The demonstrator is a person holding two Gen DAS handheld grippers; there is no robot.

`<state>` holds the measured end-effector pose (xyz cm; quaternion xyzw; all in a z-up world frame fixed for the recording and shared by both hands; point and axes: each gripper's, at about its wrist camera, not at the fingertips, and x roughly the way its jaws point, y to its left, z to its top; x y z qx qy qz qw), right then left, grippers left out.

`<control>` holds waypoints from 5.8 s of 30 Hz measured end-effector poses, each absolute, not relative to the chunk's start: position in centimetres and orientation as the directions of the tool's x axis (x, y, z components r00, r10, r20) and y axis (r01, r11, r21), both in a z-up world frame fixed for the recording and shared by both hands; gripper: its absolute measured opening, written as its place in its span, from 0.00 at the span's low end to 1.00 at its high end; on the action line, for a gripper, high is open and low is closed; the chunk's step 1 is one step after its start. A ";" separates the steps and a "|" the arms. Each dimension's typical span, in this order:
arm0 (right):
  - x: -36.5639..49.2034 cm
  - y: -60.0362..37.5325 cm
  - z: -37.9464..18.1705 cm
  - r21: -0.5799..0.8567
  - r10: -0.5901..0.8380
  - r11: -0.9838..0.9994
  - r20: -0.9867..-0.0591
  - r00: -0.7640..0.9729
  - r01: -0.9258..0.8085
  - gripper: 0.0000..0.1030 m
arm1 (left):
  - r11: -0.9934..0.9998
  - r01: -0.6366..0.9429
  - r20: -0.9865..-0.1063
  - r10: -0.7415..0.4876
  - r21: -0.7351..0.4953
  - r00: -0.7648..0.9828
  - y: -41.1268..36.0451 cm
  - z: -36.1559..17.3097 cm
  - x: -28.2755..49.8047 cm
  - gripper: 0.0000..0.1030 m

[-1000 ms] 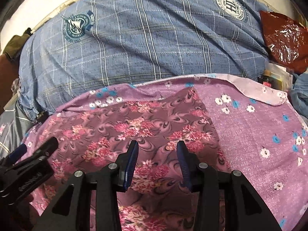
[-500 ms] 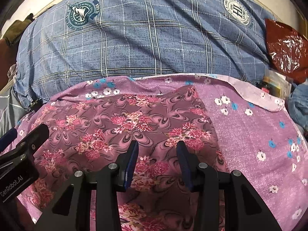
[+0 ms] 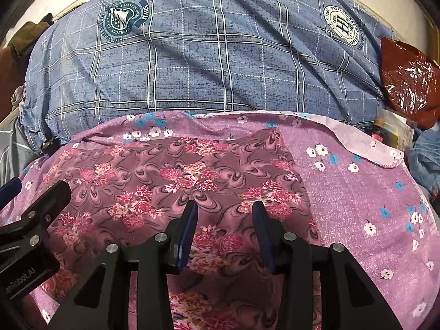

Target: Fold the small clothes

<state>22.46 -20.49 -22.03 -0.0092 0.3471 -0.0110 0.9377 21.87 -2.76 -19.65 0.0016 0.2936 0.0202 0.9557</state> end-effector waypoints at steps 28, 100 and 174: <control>22.5 -20.0 -22.3 -0.072 -0.055 0.997 -0.652 0.756 0.011 0.40 | 0.995 -0.094 -0.652 0.062 -0.014 0.755 0.7 -22.6 23.4 1.00; 20.1 -17.7 -24.8 0.298 0.387 0.922 -0.733 0.558 -0.248 0.36 | 0.688 -0.292 -0.612 -0.277 -0.664 0.741 10.3 -28.1 11.7 0.97; 20.4 -40.3 -21.5 0.779 0.602 0.622 -0.411 0.685 -0.080 0.34 | 0.999 0.034 -0.739 -0.054 -0.042 0.671 -11.5 -21.3 18.3 0.76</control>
